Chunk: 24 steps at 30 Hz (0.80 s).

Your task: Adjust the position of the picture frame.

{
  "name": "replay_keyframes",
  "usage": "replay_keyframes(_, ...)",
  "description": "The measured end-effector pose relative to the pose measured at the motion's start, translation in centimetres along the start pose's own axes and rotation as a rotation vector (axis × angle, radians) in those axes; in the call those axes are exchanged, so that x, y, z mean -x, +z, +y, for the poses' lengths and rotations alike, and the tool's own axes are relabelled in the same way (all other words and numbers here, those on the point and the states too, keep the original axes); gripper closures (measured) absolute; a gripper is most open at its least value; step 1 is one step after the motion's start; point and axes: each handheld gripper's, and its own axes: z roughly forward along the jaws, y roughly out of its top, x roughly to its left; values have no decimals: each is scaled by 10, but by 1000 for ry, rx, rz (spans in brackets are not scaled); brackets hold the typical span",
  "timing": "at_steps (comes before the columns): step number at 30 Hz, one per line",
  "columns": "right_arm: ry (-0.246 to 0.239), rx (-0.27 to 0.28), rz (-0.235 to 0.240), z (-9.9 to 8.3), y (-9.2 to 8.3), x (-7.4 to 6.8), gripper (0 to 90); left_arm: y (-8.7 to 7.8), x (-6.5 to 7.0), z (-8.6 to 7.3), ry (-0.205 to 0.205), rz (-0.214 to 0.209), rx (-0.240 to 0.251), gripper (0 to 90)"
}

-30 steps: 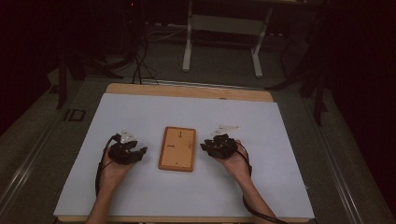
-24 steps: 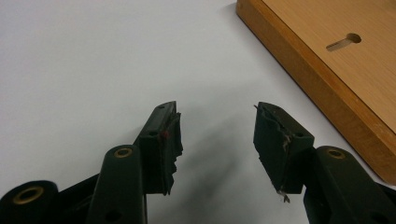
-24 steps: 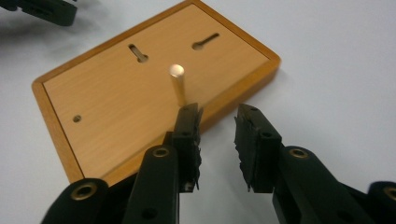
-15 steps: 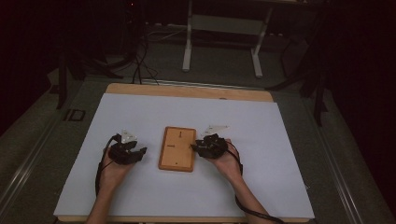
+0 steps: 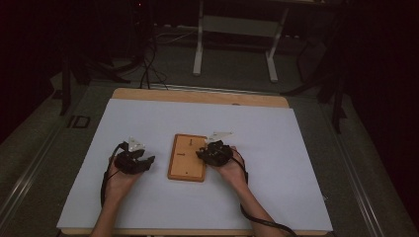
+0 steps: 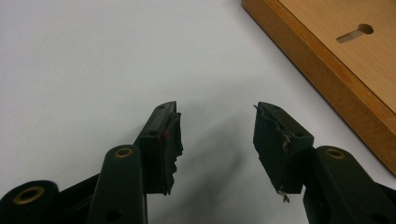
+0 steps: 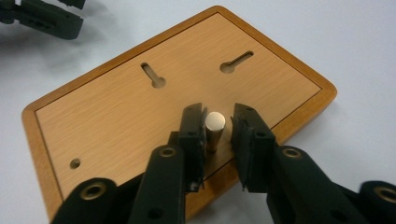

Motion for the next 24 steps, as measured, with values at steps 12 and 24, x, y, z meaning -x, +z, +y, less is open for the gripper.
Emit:
replay_keyframes(12,26,54,5,-5,3,-3,836,1,0,0,2,2,-3,501)
replay_keyframes(24,93,85,-20,-7,3,3,841,1,1,0,3,-2,-10,505)
